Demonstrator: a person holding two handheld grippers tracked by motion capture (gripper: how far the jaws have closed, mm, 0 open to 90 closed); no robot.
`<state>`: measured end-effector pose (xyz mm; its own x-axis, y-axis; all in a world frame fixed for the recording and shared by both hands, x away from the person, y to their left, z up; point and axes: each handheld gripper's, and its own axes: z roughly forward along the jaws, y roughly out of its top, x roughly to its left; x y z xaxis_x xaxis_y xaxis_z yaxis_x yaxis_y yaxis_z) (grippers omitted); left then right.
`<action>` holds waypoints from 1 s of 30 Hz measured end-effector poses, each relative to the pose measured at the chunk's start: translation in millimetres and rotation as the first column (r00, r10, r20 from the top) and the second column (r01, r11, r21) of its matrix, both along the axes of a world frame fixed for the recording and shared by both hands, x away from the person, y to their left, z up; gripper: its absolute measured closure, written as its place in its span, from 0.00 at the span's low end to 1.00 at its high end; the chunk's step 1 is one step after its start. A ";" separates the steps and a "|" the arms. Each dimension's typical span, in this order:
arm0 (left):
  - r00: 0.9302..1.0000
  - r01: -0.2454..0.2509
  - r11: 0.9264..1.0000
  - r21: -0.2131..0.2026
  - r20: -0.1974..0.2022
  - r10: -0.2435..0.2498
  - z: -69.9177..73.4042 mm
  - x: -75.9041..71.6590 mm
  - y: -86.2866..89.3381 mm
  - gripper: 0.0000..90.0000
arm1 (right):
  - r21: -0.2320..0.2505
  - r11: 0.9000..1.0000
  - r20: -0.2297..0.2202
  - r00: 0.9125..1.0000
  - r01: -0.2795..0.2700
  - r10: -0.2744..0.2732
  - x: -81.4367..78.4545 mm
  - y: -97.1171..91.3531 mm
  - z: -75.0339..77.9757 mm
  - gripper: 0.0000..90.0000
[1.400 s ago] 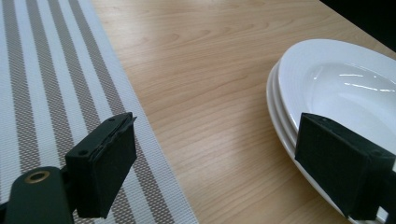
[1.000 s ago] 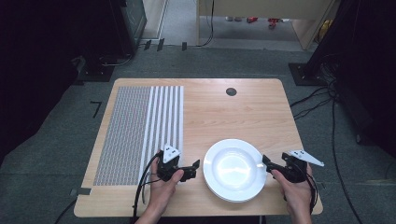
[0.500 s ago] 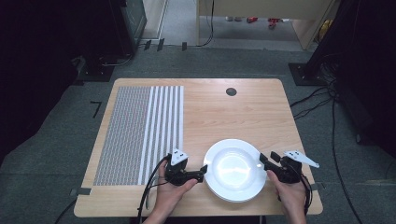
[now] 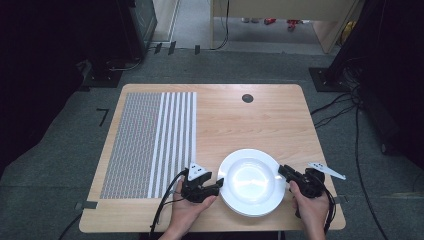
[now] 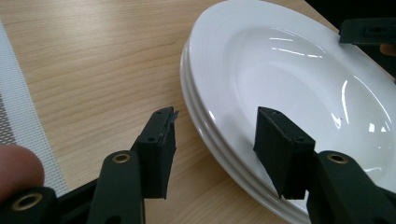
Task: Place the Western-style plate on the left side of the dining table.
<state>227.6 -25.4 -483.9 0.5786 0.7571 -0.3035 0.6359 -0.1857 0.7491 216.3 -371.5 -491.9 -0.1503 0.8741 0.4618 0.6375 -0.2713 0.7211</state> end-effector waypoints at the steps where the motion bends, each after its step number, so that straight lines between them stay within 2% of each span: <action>1: 1.000 0.003 1.000 0.001 0.002 -0.003 -0.1 -0.3 -0.5 0.55 | 0.011 1.000 -0.006 1.000 -0.008 0.008 -0.1 -0.3 0.2 0.88; 2: 1.000 0.007 1.000 0.002 0.003 -0.007 -0.3 -0.6 -1.0 0.55 | 0.025 1.000 -0.014 1.000 -0.014 0.014 -0.6 -0.1 0.2 0.89; 6: 1.000 0.017 1.000 0.004 0.003 -0.017 -0.7 -1.5 -2.6 0.56 | 0.027 1.000 -0.011 1.000 -0.013 0.013 -1.2 -1.0 -0.6 0.91; 9: 1.000 0.025 1.000 -0.005 -0.008 -0.025 -2.2 -1.8 -4.2 0.54 | 0.068 0.998 -0.015 1.000 0.000 0.001 -3.2 -3.9 -1.9 0.92; 14: 0.998 0.055 0.998 -0.010 -0.021 -0.055 -4.0 -2.7 -8.3 0.53 | 0.079 0.997 -0.017 1.000 0.002 -0.001 -8.2 -6.5 -2.3 0.93; 20: 0.999 0.041 0.999 -0.022 -0.030 -0.042 -2.4 -1.2 -6.4 0.60 | 0.101 0.995 -0.024 1.000 -0.009 0.011 -12.3 -10.1 -3.1 0.93; 24: 0.999 0.030 0.999 -0.037 -0.040 -0.032 -2.6 -0.3 -5.2 0.63 | 0.159 0.987 -0.036 0.999 0.007 -0.002 -12.0 -12.6 -5.7 0.94; 25: 0.999 0.028 0.999 -0.040 -0.043 -0.030 -2.6 0.1 -4.8 0.63 | 0.159 0.987 -0.036 0.999 0.007 -0.002 -12.0 -12.6 -5.7 0.94; 28: 0.998 0.025 0.998 -0.055 -0.056 -0.029 -2.7 1.6 -2.8 0.65 | 0.206 0.978 -0.052 0.999 0.015 -0.005 -10.5 -15.3 -7.3 0.95; 30: 0.998 0.023 0.998 -0.059 -0.059 -0.026 -2.8 2.0 -2.6 0.66 | 0.218 0.976 -0.058 0.998 0.010 0.002 -9.4 -17.0 -7.4 0.95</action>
<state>229.6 -28.0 -486.8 0.5761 0.7228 -0.3817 0.6760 -0.1588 0.7196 206.9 -388.5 -499.3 -0.1149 0.7517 0.6494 0.6747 -0.4208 0.6064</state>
